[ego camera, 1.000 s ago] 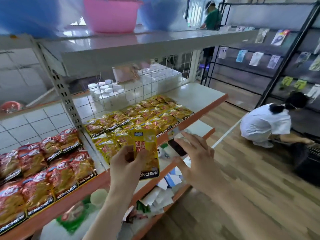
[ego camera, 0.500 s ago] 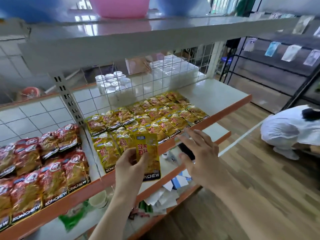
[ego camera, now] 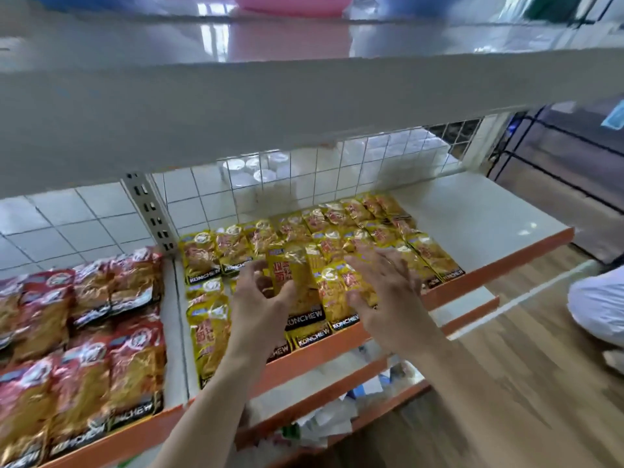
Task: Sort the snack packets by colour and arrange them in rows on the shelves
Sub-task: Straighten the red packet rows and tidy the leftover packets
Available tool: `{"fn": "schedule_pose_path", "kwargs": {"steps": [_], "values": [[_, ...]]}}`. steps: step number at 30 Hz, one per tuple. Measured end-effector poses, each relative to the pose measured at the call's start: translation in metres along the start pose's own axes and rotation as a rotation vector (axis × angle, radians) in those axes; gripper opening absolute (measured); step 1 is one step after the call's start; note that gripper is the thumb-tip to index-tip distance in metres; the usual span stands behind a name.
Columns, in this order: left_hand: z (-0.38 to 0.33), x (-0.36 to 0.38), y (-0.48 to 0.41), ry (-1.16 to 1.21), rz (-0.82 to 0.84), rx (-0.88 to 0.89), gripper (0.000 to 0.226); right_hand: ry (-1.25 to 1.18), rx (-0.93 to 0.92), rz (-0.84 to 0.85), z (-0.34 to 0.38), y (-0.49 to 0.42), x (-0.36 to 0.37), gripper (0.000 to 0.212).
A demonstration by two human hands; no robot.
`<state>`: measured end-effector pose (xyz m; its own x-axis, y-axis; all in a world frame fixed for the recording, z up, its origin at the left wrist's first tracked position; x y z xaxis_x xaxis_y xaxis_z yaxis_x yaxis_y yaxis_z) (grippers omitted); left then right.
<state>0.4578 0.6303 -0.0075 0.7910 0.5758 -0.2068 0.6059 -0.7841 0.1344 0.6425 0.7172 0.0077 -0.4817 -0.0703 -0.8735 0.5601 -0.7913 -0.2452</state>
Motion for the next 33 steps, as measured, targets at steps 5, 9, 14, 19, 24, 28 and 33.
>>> {"fn": "schedule_pose_path", "kwargs": {"steps": [5, 9, 14, 19, 24, 28, 33], "values": [[0.002, 0.003, -0.021, -0.095, -0.094, 0.01, 0.061, -0.009, -0.073, 0.051, -0.009, -0.033, 0.021, 0.052], [-0.006, 0.017, -0.037, -0.22, -0.179, 0.066, 0.058, -0.019, -0.139, 0.089, -0.017, -0.063, 0.025, 0.052], [-0.016, 0.042, -0.047, -0.311, -0.197, 0.091, 0.052, -0.045, -0.202, 0.144, -0.038, -0.096, 0.031, 0.051], [-0.011, 0.055, -0.077, -0.379, -0.259, 0.065, 0.033, -0.074, -0.255, 0.161, -0.055, -0.116, 0.035, 0.051], [-0.007, 0.071, -0.103, -0.517, -0.277, 0.092, 0.039, -0.081, -0.279, 0.183, -0.07, -0.132, 0.036, 0.05], [0.001, 0.08, -0.118, -0.787, -0.27, 0.075, 0.046, -0.088, -0.286, 0.207, -0.078, -0.139, 0.039, 0.051], [0.009, 0.086, -0.123, -1.063, -0.243, 0.055, 0.052, -0.106, -0.28, 0.233, -0.082, -0.141, 0.045, 0.05]]}}
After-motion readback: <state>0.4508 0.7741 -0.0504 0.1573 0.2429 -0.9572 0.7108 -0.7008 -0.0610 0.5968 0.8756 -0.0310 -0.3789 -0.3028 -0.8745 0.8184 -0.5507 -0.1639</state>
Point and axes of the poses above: each hand's wrist, its own y-axis away from the middle knuckle, its own x-axis out of the palm, z = x × y, the point moved 8 cm from there along -y, towards the middle knuckle, and after that the axes turned 3 degrees about -x, right-handed, at the moved point
